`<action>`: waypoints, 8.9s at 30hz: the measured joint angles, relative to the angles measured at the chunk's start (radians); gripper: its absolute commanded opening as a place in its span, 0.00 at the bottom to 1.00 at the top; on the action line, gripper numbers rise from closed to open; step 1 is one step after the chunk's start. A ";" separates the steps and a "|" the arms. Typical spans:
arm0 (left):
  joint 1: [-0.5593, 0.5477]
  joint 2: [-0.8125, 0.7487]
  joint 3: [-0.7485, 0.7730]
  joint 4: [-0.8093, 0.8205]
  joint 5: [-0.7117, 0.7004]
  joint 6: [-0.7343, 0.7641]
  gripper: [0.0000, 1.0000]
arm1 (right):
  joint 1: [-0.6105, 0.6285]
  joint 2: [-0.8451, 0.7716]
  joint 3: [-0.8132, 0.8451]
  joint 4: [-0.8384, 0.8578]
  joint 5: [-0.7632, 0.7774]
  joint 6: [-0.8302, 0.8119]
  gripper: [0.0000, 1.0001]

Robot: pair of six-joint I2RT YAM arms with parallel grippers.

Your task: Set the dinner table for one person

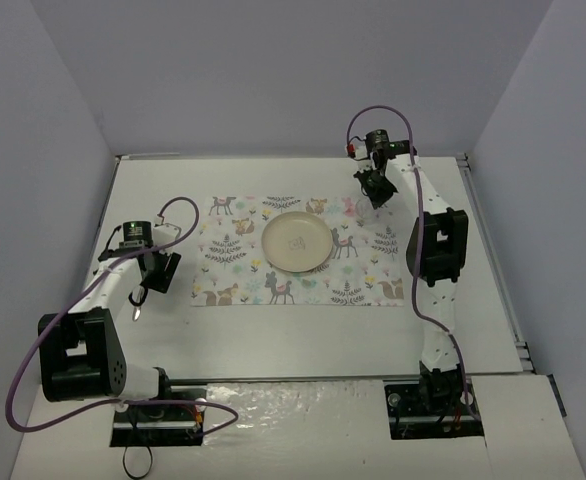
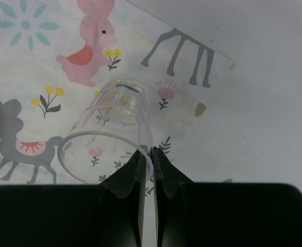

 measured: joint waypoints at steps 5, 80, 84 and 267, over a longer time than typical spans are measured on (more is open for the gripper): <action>0.000 0.000 0.000 0.002 0.000 0.000 0.60 | -0.004 0.025 0.018 0.003 0.014 0.000 0.37; -0.352 0.500 0.898 -0.511 0.035 -0.326 0.00 | -0.293 -1.019 -0.984 0.395 -0.050 0.018 1.00; -0.374 0.574 0.876 -0.491 0.023 -0.470 0.00 | -0.293 -1.010 -0.984 0.396 -0.051 0.026 1.00; 0.316 0.361 0.602 -0.211 0.060 -0.416 0.74 | 0.132 0.222 0.160 0.173 -0.389 -0.592 0.59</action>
